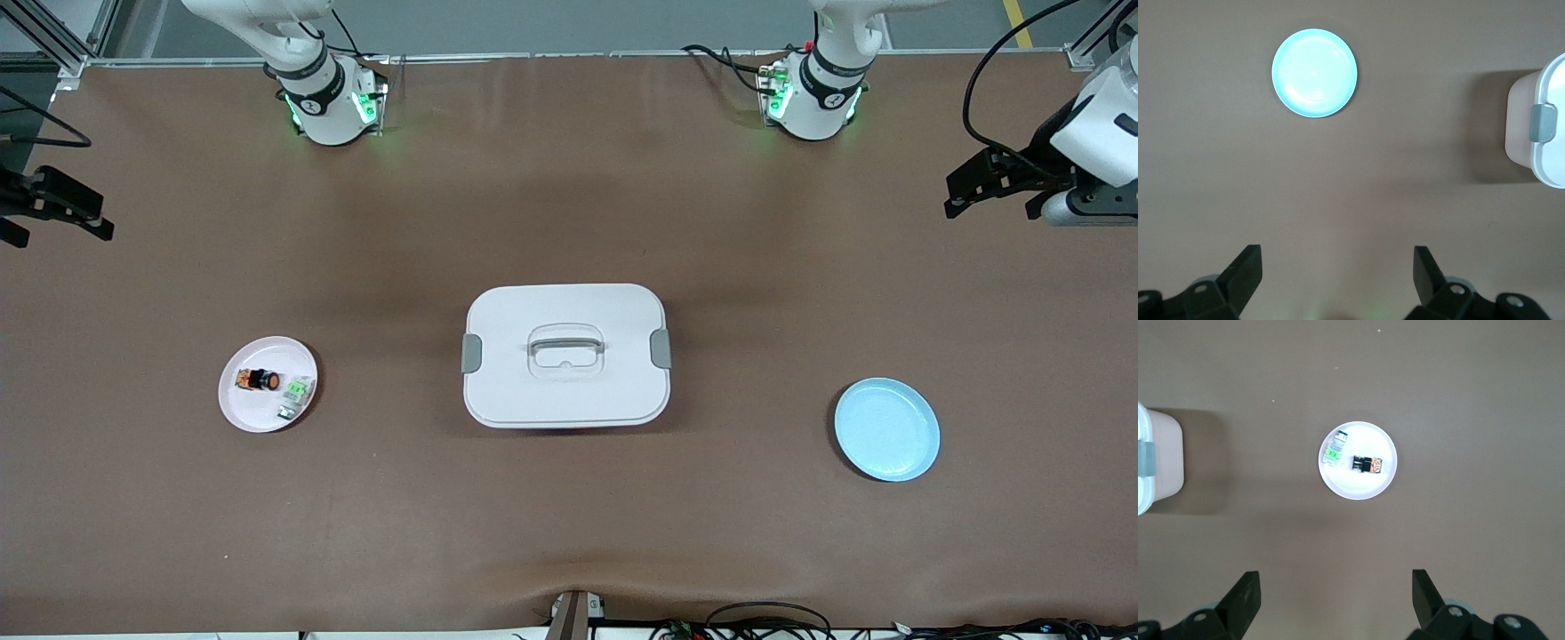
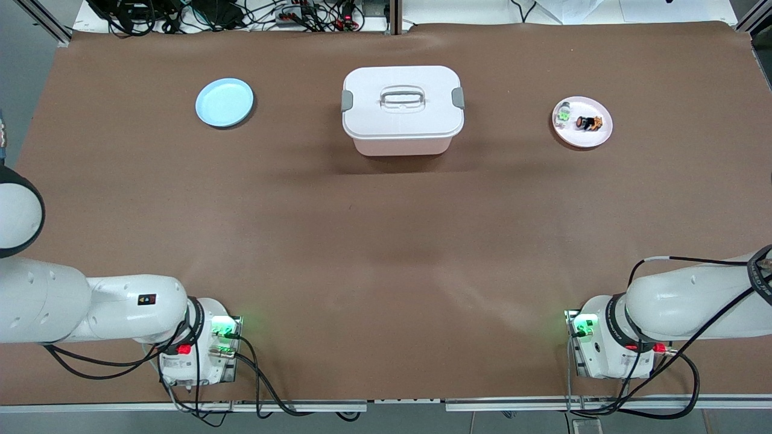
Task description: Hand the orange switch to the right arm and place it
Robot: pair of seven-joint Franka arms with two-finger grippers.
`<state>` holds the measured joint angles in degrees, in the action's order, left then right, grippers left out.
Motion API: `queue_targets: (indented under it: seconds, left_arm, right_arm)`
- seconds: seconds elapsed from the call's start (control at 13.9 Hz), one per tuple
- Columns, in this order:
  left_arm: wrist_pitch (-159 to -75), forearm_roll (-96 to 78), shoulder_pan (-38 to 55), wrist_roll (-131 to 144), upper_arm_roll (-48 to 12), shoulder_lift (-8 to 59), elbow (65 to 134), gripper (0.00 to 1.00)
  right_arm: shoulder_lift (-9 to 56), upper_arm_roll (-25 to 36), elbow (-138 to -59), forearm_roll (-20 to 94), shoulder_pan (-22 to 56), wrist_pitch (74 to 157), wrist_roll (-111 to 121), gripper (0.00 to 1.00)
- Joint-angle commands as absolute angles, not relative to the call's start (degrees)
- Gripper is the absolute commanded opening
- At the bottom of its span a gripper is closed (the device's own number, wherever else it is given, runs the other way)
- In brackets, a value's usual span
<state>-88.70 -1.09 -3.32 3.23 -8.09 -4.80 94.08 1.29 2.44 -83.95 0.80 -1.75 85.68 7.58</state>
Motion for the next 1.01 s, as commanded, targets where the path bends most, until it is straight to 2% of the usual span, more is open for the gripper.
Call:
queue_targets:
  seconds: [0.0, 0.94]
  left_arm:
    - [-88.5, -1.6, -3.7, 2.1, -8.0, -4.8, 92.9, 1.0]
    - [-86.8, 0.3, -3.8, 2.6, -7.6, -5.0, 92.7, 1.0]
  right_arm:
    - [0.5, 2.2, -85.1, 0.9, -3.3, 86.2, 8.1, 1.0]
    - [0.4, 1.9, -85.3, 1.5, -4.0, 86.2, 2.1, 1.0]
